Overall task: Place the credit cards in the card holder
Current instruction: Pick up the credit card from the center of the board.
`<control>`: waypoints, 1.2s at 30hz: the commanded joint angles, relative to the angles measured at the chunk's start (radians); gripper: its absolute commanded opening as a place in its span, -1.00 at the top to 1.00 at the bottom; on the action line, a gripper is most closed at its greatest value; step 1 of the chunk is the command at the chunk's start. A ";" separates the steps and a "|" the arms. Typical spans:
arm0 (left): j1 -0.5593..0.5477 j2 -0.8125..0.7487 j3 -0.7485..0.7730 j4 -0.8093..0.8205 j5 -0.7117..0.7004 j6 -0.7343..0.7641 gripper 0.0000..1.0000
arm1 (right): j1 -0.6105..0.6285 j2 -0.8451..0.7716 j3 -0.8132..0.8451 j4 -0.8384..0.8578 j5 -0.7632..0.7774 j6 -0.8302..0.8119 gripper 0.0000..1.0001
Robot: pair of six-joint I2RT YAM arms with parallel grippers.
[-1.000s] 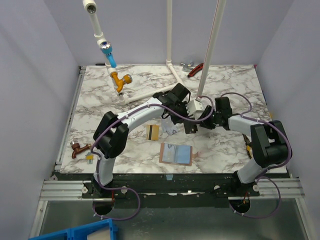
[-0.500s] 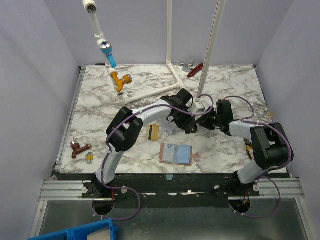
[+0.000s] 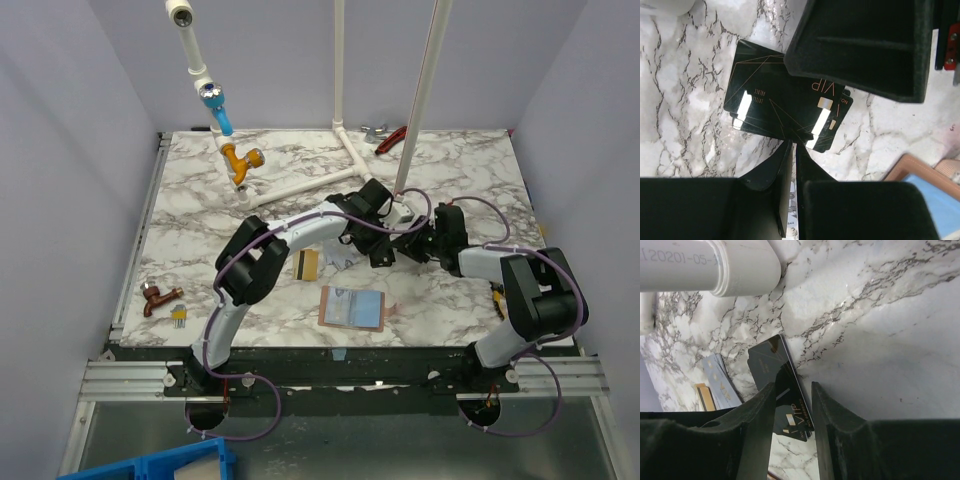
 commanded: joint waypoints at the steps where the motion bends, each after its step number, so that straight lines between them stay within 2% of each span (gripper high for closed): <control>1: -0.053 0.011 0.020 0.014 -0.145 0.075 0.82 | 0.003 -0.010 -0.073 -0.021 -0.018 0.016 0.23; 3: -0.056 0.024 0.044 -0.009 -0.159 0.089 0.83 | 0.002 -0.024 -0.090 -0.007 -0.018 0.016 0.26; 7: -0.022 -0.009 0.025 -0.020 -0.013 0.071 0.84 | 0.003 -0.067 -0.043 -0.058 0.018 -0.010 0.39; 10: -0.012 -0.040 0.015 -0.039 0.034 0.087 0.83 | 0.003 -0.096 -0.010 -0.084 0.039 -0.018 0.50; 15: 0.021 -0.073 0.017 -0.064 0.135 0.048 0.82 | 0.003 -0.106 -0.014 -0.060 0.002 0.001 0.89; 18: 0.047 -0.067 0.033 -0.083 0.211 -0.006 0.81 | 0.003 -0.109 -0.027 -0.053 -0.013 0.004 0.98; 26: 0.109 -0.021 0.039 -0.070 0.373 -0.219 0.72 | 0.003 -0.059 -0.047 -0.022 -0.062 0.022 0.99; 36: 0.124 0.008 0.038 -0.037 0.368 -0.327 0.59 | 0.004 -0.033 -0.075 -0.012 -0.073 0.023 0.99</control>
